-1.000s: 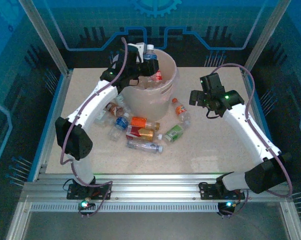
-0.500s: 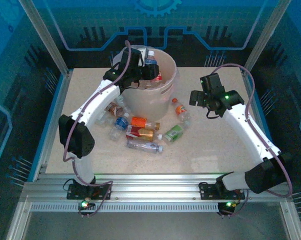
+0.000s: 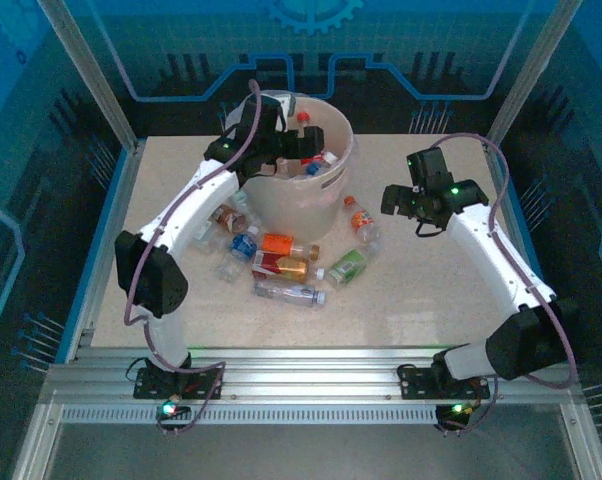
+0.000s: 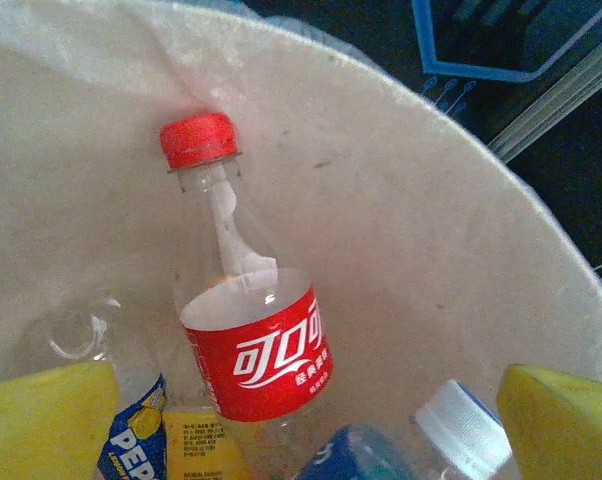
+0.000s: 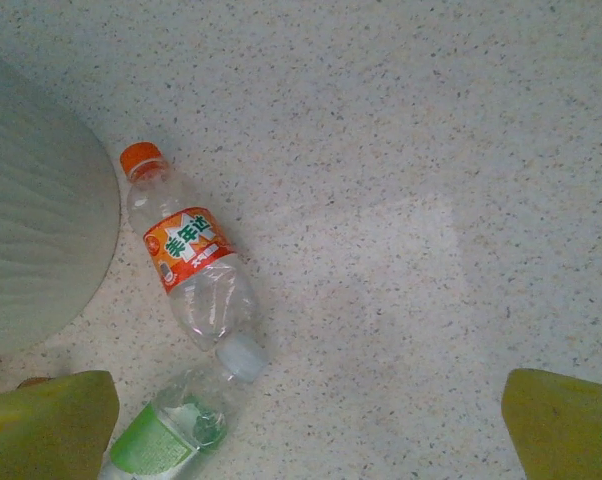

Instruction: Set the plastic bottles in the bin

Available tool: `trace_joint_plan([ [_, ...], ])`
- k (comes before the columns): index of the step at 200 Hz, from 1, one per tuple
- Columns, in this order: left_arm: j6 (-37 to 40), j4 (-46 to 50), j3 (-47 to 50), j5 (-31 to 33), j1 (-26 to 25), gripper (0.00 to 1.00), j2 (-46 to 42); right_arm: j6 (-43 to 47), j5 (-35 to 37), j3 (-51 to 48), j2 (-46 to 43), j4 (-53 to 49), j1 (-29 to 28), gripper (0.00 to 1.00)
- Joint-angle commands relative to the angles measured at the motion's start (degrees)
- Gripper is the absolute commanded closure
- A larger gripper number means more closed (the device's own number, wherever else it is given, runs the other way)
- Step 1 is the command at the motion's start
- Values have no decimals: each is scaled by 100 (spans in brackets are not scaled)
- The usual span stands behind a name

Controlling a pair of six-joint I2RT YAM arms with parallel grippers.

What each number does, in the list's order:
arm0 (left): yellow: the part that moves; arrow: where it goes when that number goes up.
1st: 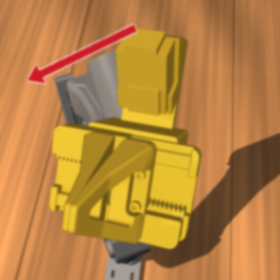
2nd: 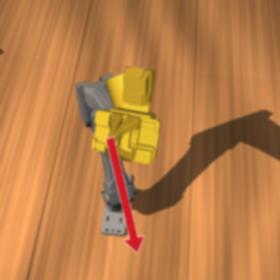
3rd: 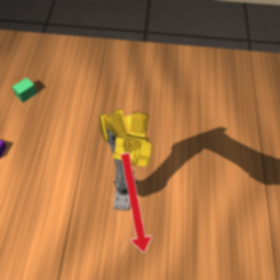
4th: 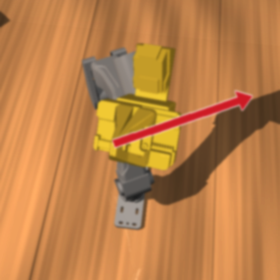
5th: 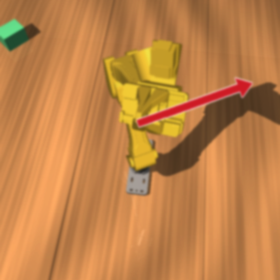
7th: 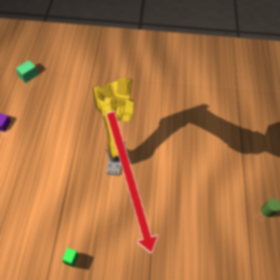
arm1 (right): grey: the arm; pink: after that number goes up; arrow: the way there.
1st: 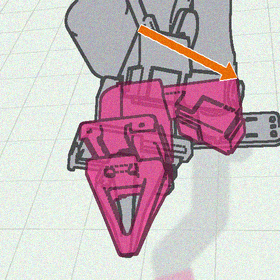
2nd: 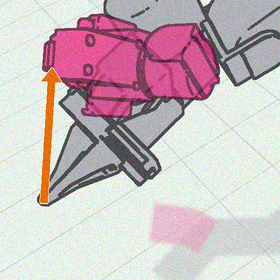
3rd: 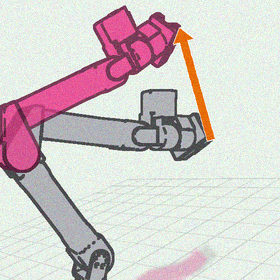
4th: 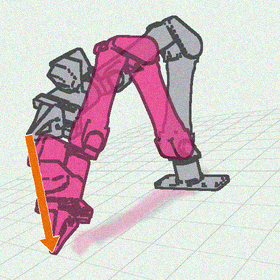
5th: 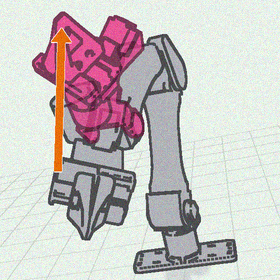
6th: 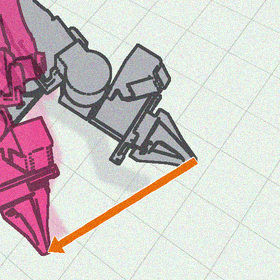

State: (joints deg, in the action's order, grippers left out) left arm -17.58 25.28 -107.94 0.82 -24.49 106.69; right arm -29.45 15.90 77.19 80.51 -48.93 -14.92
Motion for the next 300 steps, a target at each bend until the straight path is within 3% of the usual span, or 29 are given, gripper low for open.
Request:
trace_joint_plan([
  [1,61,-95,-6,111,-38,1,-574,121,-478,-81,180,95,146,0],
  [81,-103,-1075,1618,345,-38,1,-2410,688,-1267,214,1222,156,168,0],
  [175,-406,-1764,3973,2294,-21,1,-4619,1226,-1336,1378,2940,-148,-73,0],
  [231,-432,-1651,4329,2839,-9,1,-5009,1380,-1406,2022,3851,-358,-161,0],
  [300,-487,-1649,4311,2811,20,1,-4870,1298,-1363,2103,4374,-302,-75,0],
])
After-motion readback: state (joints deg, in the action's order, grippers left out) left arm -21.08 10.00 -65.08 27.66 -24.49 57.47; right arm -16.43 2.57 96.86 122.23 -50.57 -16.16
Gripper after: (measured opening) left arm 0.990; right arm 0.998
